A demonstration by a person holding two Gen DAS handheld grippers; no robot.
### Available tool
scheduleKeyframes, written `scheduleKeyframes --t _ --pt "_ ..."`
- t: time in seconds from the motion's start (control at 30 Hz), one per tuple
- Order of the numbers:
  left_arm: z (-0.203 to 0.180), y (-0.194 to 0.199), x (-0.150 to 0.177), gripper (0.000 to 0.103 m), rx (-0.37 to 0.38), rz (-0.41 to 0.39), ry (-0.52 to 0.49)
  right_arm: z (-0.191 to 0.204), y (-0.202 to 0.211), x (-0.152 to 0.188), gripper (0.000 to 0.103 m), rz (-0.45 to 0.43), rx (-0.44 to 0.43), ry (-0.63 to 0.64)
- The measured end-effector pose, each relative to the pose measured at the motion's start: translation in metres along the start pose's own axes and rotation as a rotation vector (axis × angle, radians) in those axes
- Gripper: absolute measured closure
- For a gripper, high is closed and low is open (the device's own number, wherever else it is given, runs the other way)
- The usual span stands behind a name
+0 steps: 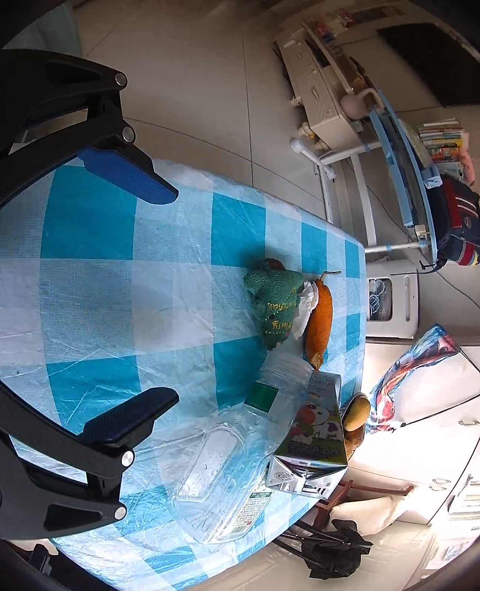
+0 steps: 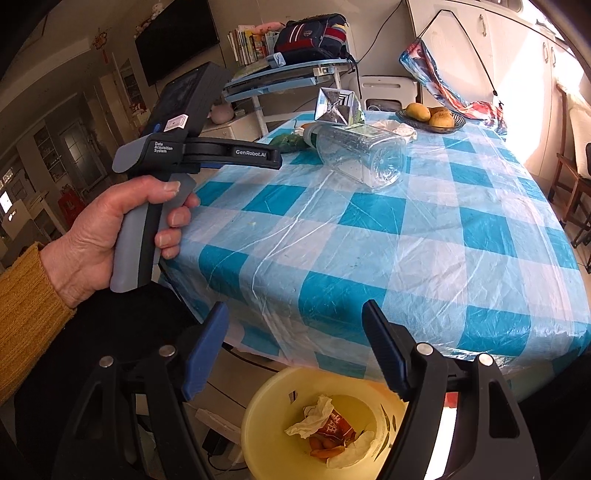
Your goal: Collect trash
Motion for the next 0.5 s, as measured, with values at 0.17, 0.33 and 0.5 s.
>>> scheduleKeyframes --t 0.17,0.33,0.5 --pt "0.001 0.027 0.017 0.007 0.034 -0.037 0.016 0.004 0.006 0.000 0.029 -0.016 0.009 -0.003" --pt "-0.002 0.045 0.038 0.007 0.080 -0.039 0.061 0.003 0.012 0.000 0.029 -0.028 0.029 -0.015" --pt "-0.006 0.061 0.051 0.007 0.078 -0.068 0.048 0.001 0.019 -0.003 0.029 -0.046 0.047 -0.024"
Point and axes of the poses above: each gripper's, at about its wrist camera, not at the fingertips, and y roughly against the way its jaws point, z to its left, x to its underside, the point moved 10 cm from there along -y, roughly the way its jaws point, and after that the axes turned 4 degrees about -x, right-handed, at the moved point
